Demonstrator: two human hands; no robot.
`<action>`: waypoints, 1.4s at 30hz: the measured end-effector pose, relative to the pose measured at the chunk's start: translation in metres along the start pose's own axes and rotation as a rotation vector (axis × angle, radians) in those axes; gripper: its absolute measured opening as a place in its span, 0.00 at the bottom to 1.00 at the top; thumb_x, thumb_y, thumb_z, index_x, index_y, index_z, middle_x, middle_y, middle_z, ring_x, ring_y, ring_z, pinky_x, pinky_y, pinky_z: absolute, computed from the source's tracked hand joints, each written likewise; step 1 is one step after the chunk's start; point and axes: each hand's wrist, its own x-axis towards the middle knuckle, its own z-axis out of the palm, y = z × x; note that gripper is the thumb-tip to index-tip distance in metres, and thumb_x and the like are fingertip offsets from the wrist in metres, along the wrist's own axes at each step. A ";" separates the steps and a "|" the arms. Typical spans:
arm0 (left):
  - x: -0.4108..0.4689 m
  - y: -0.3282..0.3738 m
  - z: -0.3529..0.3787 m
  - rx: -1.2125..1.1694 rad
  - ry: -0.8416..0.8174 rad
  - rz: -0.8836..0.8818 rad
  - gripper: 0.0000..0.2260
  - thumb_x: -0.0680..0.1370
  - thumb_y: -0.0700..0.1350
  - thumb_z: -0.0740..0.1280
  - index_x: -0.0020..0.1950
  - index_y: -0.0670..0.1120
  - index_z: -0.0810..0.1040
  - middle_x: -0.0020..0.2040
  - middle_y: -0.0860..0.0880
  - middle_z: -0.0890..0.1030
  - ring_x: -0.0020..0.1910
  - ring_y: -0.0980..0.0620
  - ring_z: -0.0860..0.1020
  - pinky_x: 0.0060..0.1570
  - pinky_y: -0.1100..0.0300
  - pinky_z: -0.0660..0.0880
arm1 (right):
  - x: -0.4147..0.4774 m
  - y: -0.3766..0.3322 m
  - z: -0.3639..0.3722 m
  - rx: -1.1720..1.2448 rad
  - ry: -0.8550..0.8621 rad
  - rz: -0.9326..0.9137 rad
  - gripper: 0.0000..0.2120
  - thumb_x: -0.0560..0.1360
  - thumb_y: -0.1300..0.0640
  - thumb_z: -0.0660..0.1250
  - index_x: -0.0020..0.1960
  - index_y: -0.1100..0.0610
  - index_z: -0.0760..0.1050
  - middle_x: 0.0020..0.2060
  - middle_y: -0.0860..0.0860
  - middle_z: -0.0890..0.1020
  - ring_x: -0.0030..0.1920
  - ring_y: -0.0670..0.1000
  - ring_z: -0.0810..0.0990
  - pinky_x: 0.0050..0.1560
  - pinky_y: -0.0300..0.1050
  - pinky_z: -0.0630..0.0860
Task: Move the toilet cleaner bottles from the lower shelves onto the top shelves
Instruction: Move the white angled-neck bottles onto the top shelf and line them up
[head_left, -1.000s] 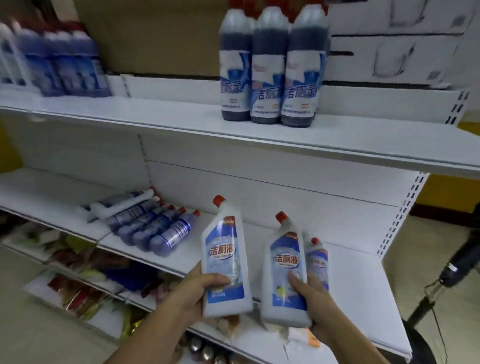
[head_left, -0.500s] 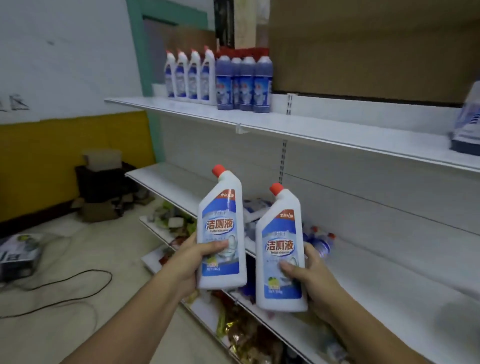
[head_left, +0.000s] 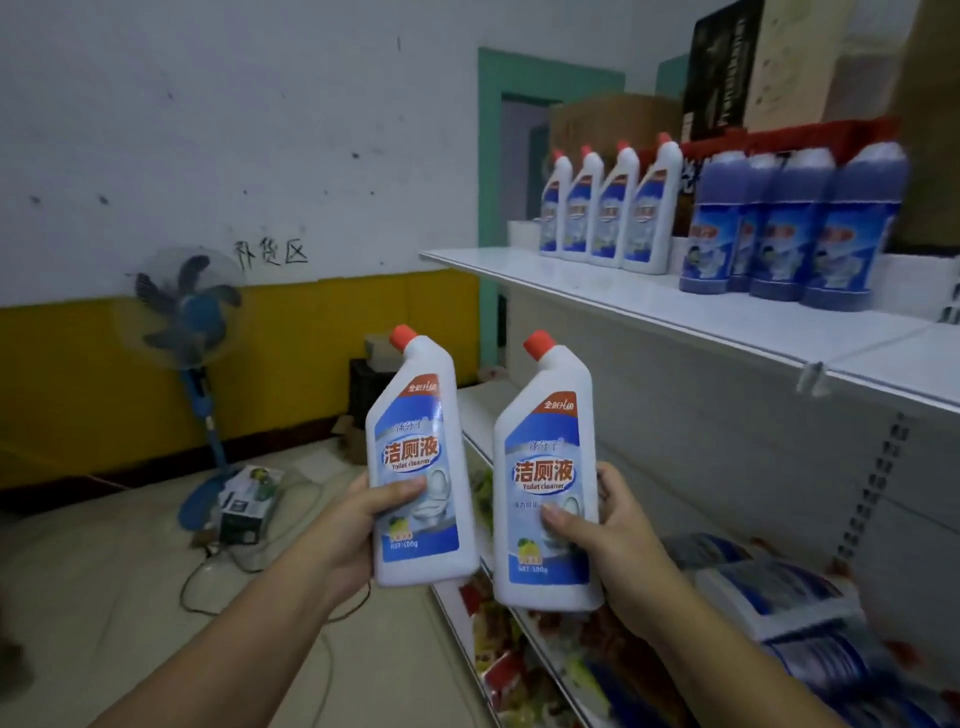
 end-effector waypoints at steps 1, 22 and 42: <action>0.015 0.007 -0.010 0.007 0.002 0.009 0.26 0.57 0.40 0.78 0.53 0.42 0.78 0.44 0.41 0.85 0.36 0.44 0.84 0.31 0.52 0.81 | 0.015 -0.004 0.007 -0.012 -0.010 -0.001 0.26 0.62 0.57 0.75 0.57 0.53 0.71 0.49 0.54 0.85 0.45 0.55 0.86 0.43 0.54 0.83; 0.383 0.201 0.004 -0.051 -0.487 0.124 0.18 0.63 0.40 0.71 0.52 0.45 0.79 0.41 0.45 0.86 0.36 0.46 0.85 0.33 0.49 0.81 | 0.302 -0.145 0.044 -0.080 0.490 -0.386 0.24 0.66 0.59 0.74 0.60 0.51 0.70 0.53 0.53 0.83 0.50 0.55 0.84 0.50 0.59 0.81; 0.676 0.237 0.077 0.273 -0.685 0.249 0.29 0.58 0.41 0.76 0.59 0.46 0.76 0.53 0.43 0.83 0.50 0.42 0.82 0.49 0.40 0.79 | 0.557 -0.206 -0.014 -0.445 0.945 -0.240 0.23 0.68 0.60 0.74 0.58 0.50 0.67 0.51 0.51 0.77 0.50 0.54 0.77 0.58 0.61 0.74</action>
